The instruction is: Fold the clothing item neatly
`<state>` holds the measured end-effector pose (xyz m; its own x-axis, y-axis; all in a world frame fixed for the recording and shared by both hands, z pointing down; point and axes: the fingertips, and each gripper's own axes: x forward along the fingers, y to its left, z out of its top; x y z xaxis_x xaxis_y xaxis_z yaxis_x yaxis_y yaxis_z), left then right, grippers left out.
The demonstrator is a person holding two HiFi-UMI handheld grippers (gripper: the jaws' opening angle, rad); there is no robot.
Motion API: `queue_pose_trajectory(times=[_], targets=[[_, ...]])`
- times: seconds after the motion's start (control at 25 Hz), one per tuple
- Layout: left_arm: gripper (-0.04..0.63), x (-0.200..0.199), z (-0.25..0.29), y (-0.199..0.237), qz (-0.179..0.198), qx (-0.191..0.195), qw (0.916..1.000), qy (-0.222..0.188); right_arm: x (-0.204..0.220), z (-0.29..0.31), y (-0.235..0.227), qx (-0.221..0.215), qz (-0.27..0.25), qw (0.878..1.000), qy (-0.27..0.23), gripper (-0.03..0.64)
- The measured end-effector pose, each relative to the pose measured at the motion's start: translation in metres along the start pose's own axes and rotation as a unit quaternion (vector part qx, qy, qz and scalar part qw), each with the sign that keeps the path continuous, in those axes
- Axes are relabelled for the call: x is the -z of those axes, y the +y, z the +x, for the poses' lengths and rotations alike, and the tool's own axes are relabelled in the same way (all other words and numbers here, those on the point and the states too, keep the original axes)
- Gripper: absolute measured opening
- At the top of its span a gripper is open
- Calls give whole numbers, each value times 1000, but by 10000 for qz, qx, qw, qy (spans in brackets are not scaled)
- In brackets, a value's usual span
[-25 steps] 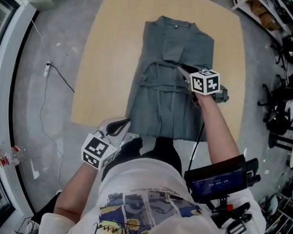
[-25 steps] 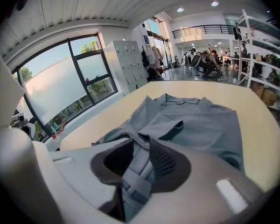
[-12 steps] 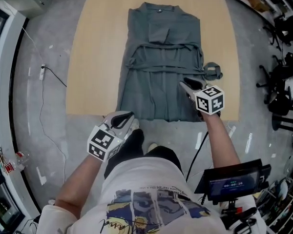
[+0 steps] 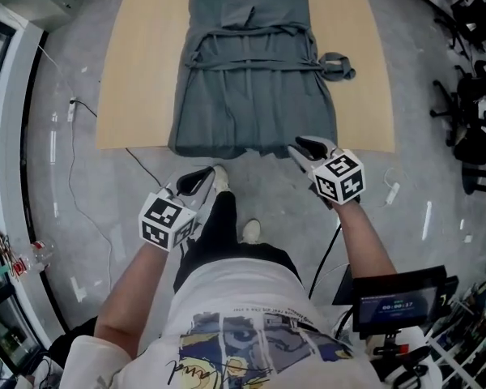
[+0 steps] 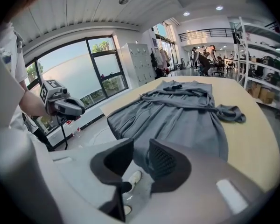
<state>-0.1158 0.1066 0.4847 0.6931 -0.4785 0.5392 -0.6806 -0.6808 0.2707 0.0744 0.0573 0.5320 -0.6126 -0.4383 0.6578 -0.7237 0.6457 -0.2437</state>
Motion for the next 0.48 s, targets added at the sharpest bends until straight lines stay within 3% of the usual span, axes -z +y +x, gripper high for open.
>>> queue_pose_trajectory(times=[0.2, 0.36, 0.48], targets=[[23, 37, -10, -32, -53, -113, 9999, 108, 67, -28, 31, -135, 41, 9999, 19, 94], [49, 79, -20, -34, -220, -361, 9986, 305, 125, -37, 37, -127, 213, 9996, 101, 99], [102, 109, -19, -26, -437, -511, 9968, 442, 167, -40, 24, -50, 415, 9990, 184, 149]])
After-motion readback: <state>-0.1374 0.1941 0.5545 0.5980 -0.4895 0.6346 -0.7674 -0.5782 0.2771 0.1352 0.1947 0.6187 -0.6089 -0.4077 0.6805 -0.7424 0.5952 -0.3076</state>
